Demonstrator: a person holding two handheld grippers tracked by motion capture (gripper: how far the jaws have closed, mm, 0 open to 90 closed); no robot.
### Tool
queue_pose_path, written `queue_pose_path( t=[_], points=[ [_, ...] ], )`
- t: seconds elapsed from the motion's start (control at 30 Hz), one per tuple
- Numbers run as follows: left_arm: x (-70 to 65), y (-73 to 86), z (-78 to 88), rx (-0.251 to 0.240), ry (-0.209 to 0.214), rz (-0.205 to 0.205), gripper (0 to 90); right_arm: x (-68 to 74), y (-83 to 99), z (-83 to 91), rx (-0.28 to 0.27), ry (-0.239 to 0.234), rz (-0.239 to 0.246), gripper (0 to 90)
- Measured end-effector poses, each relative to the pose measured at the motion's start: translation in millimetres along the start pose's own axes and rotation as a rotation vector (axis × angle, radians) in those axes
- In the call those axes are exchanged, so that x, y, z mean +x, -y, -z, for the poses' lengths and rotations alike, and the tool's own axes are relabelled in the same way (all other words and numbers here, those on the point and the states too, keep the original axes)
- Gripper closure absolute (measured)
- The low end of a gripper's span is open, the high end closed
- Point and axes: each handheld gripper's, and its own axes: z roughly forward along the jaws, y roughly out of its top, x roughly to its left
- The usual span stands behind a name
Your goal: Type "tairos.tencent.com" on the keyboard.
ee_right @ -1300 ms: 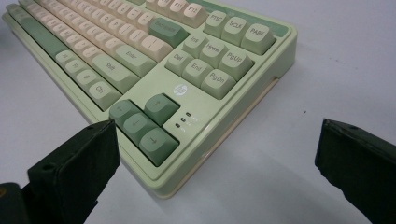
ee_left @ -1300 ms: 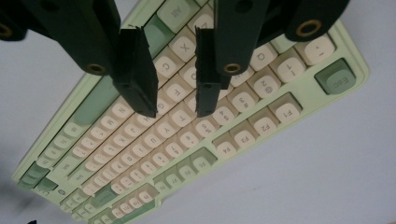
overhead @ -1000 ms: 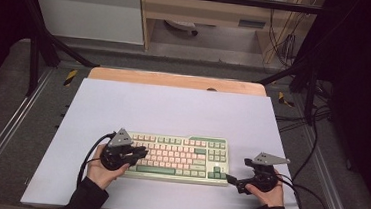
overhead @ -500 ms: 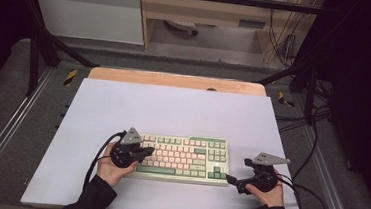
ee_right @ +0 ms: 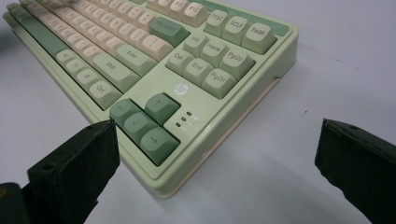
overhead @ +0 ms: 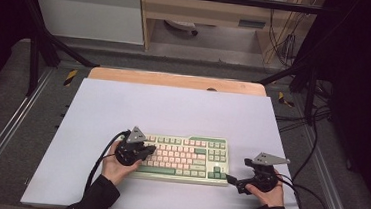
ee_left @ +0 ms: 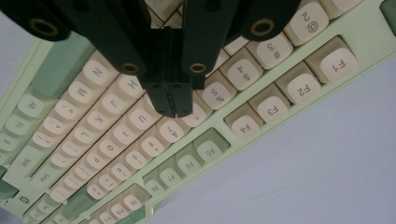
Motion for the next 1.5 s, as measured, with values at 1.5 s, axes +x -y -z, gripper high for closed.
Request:
queue_pose_path(
  t=[1.5],
  points=[
    [2.2, 6.4, 36.1, -0.035, 0.013, -0.027, 89.9, 1.0, 0.0, -0.4, -0.001, -0.005, -0.003, 0.5]
  ],
)
